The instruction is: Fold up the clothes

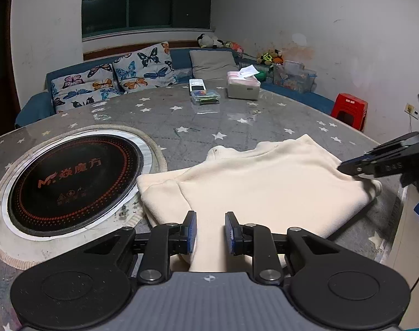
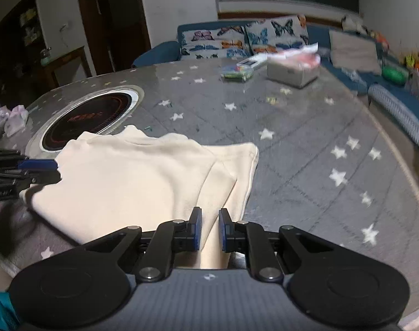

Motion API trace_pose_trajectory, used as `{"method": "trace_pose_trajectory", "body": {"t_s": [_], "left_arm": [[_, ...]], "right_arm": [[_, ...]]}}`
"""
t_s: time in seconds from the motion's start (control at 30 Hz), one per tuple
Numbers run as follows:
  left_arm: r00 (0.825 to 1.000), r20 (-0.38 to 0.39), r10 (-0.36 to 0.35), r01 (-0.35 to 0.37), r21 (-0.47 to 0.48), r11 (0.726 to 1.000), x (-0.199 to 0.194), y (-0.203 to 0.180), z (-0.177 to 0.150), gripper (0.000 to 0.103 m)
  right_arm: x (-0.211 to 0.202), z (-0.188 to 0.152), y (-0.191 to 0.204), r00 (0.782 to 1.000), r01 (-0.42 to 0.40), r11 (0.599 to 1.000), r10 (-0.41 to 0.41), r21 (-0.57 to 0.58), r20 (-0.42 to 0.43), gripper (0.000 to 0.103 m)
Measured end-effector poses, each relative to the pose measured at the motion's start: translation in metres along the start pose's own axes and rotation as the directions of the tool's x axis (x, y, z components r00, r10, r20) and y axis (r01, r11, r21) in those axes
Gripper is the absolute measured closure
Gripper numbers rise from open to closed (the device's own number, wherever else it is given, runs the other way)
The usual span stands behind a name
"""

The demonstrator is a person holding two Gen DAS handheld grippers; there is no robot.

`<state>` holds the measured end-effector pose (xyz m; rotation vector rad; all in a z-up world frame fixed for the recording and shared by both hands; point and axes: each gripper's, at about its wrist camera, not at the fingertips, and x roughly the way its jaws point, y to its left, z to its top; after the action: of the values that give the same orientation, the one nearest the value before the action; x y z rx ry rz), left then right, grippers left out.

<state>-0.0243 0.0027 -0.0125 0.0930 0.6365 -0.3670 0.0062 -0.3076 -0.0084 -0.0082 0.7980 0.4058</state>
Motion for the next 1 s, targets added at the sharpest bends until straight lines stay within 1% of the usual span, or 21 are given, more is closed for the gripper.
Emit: {"method": "trace_pose_trajectory", "body": {"t_s": [0.03, 0.07, 0.1, 0.2, 0.23, 0.27, 0.37, 0.47, 0.63, 0.87, 1.0], "left_arm": [[1.000, 0.000, 0.000, 0.000, 0.003, 1.000, 0.000, 0.000, 0.000, 0.078], [1.000, -0.001, 0.002, -0.002, 0.006, 1.000, 0.000, 0.000, 0.000, 0.078], [1.000, -0.003, 0.004, -0.004, 0.009, 1.000, 0.001, 0.000, -0.001, 0.078], [1.000, -0.007, 0.011, -0.011, 0.016, 1.000, 0.002, 0.001, -0.002, 0.078], [1.000, -0.009, 0.013, -0.013, 0.017, 1.000, 0.002, 0.001, -0.003, 0.077], [1.000, -0.011, 0.013, -0.013, 0.018, 1.000, 0.002, 0.002, -0.004, 0.077], [1.000, -0.010, 0.013, -0.013, 0.018, 1.000, 0.003, 0.002, -0.005, 0.077], [1.000, -0.011, 0.012, -0.012, 0.017, 1.000, 0.002, 0.002, -0.003, 0.077], [1.000, -0.005, 0.006, -0.006, 0.011, 1.000, 0.003, 0.002, 0.005, 0.077], [1.000, 0.006, -0.012, 0.012, 0.011, 1.000, 0.017, -0.002, 0.021, 0.077], [1.000, 0.001, -0.025, 0.025, 0.014, 1.000, 0.032, -0.009, 0.031, 0.077]], "right_arm": [[0.000, 0.000, 0.002, 1.000, 0.003, 1.000, -0.003, -0.004, 0.004, 0.094], [-0.001, -0.001, 0.004, 1.000, 0.007, 1.000, -0.007, -0.012, 0.007, 0.099], [-0.001, -0.001, 0.006, 1.000, 0.012, 1.000, -0.012, -0.019, 0.011, 0.100], [-0.009, -0.002, 0.022, 0.994, 0.096, 0.988, -0.089, -0.118, 0.060, 0.100], [-0.009, -0.002, 0.022, 0.992, 0.118, 0.985, -0.111, -0.123, 0.068, 0.100], [-0.006, -0.002, 0.020, 0.991, 0.124, 0.986, -0.119, -0.113, 0.056, 0.100], [0.001, -0.004, 0.018, 0.992, 0.122, 0.985, -0.119, -0.123, 0.037, 0.100], [-0.003, 0.004, 0.017, 0.994, 0.108, 0.987, -0.104, -0.118, 0.036, 0.100], [-0.004, 0.018, 0.024, 0.994, 0.100, 0.981, -0.090, -0.164, 0.063, 0.099], [0.000, 0.035, 0.025, 0.992, 0.104, 0.979, -0.090, -0.173, 0.087, 0.098], [0.018, 0.044, 0.033, 0.996, 0.050, 0.981, -0.035, -0.189, 0.082, 0.098]]}}
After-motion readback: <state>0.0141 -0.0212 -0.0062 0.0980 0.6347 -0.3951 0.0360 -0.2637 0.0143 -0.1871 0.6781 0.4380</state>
